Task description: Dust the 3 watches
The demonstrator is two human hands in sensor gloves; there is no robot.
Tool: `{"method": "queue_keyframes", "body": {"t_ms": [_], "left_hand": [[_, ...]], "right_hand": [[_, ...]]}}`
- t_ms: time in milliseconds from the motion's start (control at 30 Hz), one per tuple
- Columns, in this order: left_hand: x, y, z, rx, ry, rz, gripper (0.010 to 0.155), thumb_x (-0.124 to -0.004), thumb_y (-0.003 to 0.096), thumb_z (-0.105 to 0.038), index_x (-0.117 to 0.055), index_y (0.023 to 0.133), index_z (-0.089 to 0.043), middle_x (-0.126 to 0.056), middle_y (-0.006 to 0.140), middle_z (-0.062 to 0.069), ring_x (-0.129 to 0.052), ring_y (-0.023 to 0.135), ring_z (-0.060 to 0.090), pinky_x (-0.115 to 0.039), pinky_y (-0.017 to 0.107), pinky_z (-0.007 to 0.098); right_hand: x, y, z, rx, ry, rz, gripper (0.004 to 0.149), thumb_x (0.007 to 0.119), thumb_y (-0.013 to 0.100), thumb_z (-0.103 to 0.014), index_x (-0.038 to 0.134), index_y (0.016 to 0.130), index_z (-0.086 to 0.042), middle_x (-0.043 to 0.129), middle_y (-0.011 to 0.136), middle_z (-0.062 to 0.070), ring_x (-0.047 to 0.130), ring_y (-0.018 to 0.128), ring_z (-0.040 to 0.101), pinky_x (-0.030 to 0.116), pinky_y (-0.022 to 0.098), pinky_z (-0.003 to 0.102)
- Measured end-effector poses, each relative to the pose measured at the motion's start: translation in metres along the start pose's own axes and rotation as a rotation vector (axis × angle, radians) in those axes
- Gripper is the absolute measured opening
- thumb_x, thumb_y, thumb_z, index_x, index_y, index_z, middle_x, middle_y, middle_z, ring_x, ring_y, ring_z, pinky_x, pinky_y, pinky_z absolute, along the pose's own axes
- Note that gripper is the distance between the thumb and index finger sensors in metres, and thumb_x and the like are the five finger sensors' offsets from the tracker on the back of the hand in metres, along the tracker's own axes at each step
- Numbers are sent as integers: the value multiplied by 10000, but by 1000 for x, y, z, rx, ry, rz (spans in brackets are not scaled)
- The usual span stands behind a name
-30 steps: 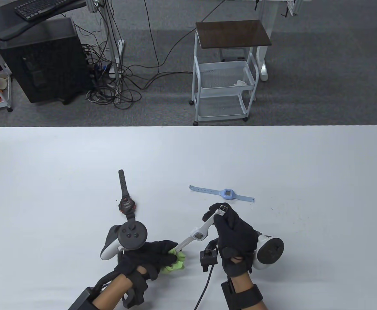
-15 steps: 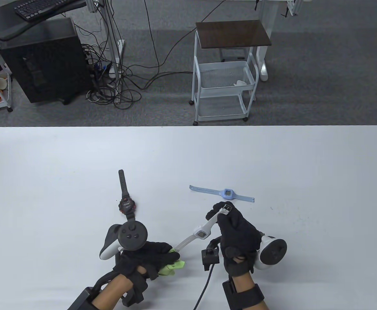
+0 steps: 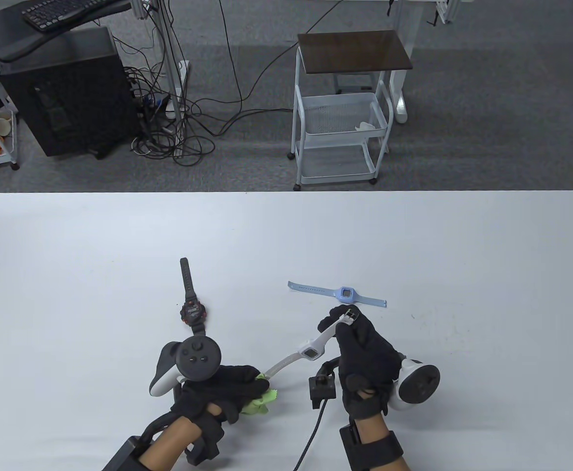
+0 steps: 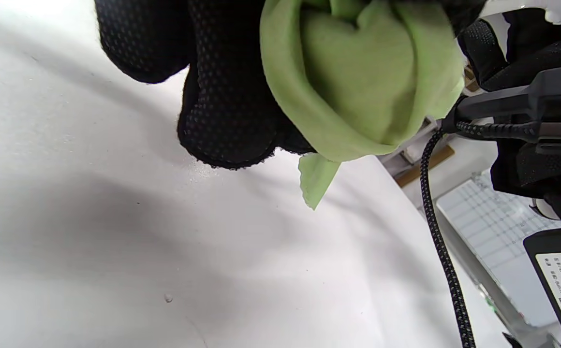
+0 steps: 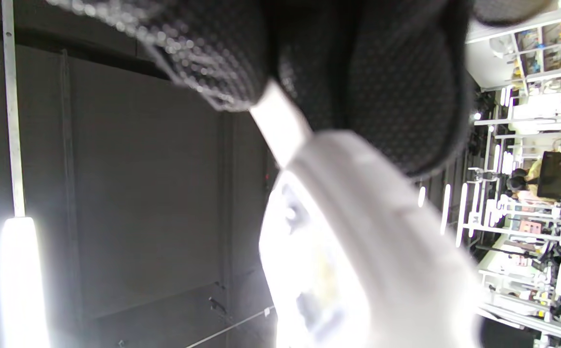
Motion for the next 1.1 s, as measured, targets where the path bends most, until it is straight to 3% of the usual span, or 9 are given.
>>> {"method": "queue_keyframes", "body": {"t_ms": [433,533,733,933,1100], "left_hand": [[12,-3,11,25,-11,-41,463,-684,606,-471,-728,976,-197,-882,888,22,-955,773,300,-689,641,539],[9,-2,11,24,-17,-7,466,-691,602,-492,-754,975,-221,-762,1010,72,-821,899,366,-589,691,587],[-5,2,13,88,127,118,510,-678,603,-523,-708,1039,-260,-489,1167,115,-447,1064,448,-359,745,634],[-17,6,22,162,234,206,549,-648,605,-541,-629,1092,-289,-287,1220,87,-201,1106,461,-221,747,651],[-18,6,24,189,286,220,561,-643,606,-544,-598,1112,-305,-228,1232,44,-137,1108,452,-181,743,654]], "right_hand": [[-18,6,10,16,13,51,461,826,418,-375,879,771,-82,1058,544,82,1043,408,293,591,560,677],[-20,6,13,24,-20,47,461,824,420,-378,878,772,-86,1057,547,80,1042,412,294,586,560,680],[-21,6,15,37,-34,46,461,821,421,-380,878,771,-86,1057,545,80,1043,407,290,587,556,681],[-20,6,16,35,-44,35,462,820,421,-382,878,771,-87,1057,544,78,1043,407,290,588,553,682],[-19,5,17,35,-45,31,463,818,421,-385,878,771,-88,1058,543,77,1043,405,289,588,552,682]]}}
Point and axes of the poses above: the tracker on the back of each hand, its own z axis roughly to the little-finger side, its own y axis roughly from the wrist to the fingertips, x = y × z, the point moved 5 cm from there along y, roughly from the wrist to the fingertips
